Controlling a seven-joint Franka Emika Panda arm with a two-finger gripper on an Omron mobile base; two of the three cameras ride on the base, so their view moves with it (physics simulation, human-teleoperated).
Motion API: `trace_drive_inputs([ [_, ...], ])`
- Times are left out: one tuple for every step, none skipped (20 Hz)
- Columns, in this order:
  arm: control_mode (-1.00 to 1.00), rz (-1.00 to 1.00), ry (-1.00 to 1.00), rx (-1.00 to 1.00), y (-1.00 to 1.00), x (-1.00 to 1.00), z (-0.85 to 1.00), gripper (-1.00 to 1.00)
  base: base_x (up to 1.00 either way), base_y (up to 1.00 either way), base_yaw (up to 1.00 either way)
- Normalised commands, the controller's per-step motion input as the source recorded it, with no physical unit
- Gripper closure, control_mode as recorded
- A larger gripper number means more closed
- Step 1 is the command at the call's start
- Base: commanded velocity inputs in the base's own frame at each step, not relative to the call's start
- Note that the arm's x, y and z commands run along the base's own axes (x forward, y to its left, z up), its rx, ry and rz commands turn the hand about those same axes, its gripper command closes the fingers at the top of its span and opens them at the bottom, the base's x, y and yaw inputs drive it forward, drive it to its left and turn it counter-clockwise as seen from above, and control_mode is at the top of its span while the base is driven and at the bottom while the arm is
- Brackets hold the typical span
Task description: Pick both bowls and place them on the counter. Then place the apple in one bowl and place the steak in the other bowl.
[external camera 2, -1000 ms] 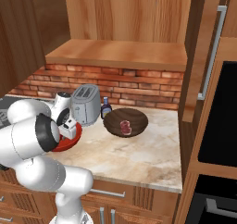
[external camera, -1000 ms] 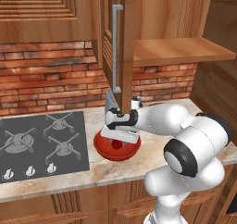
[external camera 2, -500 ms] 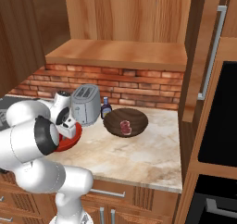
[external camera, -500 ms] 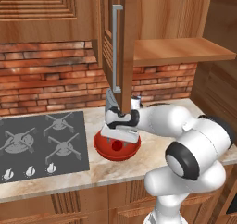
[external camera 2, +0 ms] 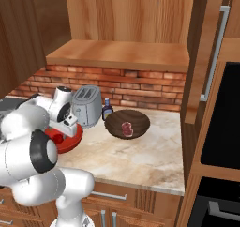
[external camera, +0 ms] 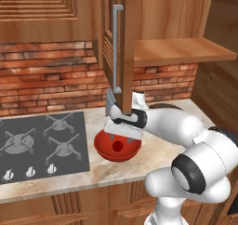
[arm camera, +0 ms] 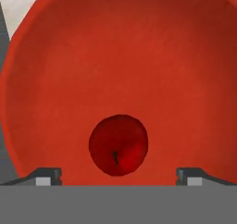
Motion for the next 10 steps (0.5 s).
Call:
trace_drive_inputs([
  [-1.00, 0.00, -0.01, 0.00, -0.29, -0.46, 0.31, -1.00, 0.00, 0.00, 0.00],
  [-1.00, 0.02, -0.03, 0.00, -0.40, -0.49, 0.31, -1.00, 0.00, 0.00, 0.00],
  [-1.00, 0.03, -0.03, 0.00, -0.48, -0.48, 0.28, -1.00, 0.00, 0.00, 0.00],
  [-1.00, 0.03, -0.04, 0.00, -0.46, -0.46, 0.29, -1.00, 0.00, 0.00, 0.00],
  [-1.00, 0.03, -0.03, 0.00, -0.42, -0.42, 0.32, -1.00, 0.00, 0.00, 0.00],
  [-1.00, 0.03, -0.05, 0.00, -0.37, -0.40, 0.36, -1.00, 0.00, 0.00, 0.00],
  [-1.00, 0.07, -0.04, 0.00, -0.37, -0.47, 0.44, -1.00, 0.00, 0.00, 0.00],
  [-1.00, 0.10, -0.03, 0.00, -0.37, -0.51, 0.47, -1.00, 0.00, 0.00, 0.00],
  [-1.00, 0.11, -0.02, 0.00, -0.38, -0.51, 0.47, -1.00, 0.00, 0.00, 0.00],
  [-1.00, 0.11, -0.02, 0.00, -0.37, -0.50, 0.46, -1.00, 0.00, 0.00, 0.00],
])
